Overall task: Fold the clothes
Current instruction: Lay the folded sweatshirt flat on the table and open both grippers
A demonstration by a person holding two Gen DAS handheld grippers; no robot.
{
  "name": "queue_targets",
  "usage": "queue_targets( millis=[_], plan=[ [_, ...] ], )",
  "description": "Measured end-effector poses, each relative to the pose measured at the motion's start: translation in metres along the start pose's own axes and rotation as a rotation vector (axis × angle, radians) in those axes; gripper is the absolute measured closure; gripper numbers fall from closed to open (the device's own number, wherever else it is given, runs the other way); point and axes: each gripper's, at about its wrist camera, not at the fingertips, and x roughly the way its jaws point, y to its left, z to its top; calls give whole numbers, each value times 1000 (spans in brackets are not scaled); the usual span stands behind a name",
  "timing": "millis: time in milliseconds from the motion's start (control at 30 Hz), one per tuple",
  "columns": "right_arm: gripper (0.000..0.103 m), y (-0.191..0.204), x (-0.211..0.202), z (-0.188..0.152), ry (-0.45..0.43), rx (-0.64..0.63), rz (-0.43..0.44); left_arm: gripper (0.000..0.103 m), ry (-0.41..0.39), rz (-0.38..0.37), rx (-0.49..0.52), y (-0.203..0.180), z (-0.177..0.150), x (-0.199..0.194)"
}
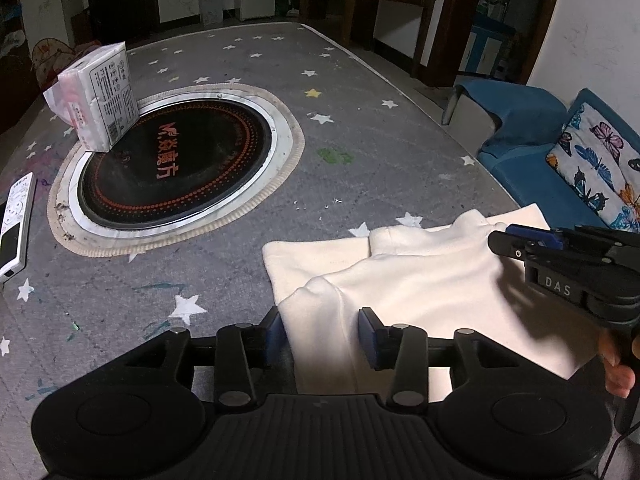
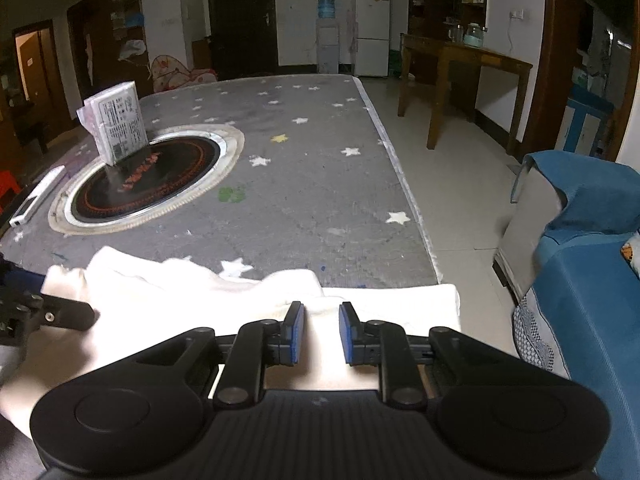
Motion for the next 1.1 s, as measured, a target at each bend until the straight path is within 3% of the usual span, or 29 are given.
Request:
queue_targets(
  millis=[400,500,1100],
  plan=[
    [80,15,-6,1,2,-36,23,51,-13,1,-8,-1,-1,-2],
    [73,15,-19,1,-5,-40,37,48,-15,1,-6,-2,-2,-4],
    [70,16,-73,-48,11,30,78,37,-45,-4,46,-32,-46,-27]
  ],
)
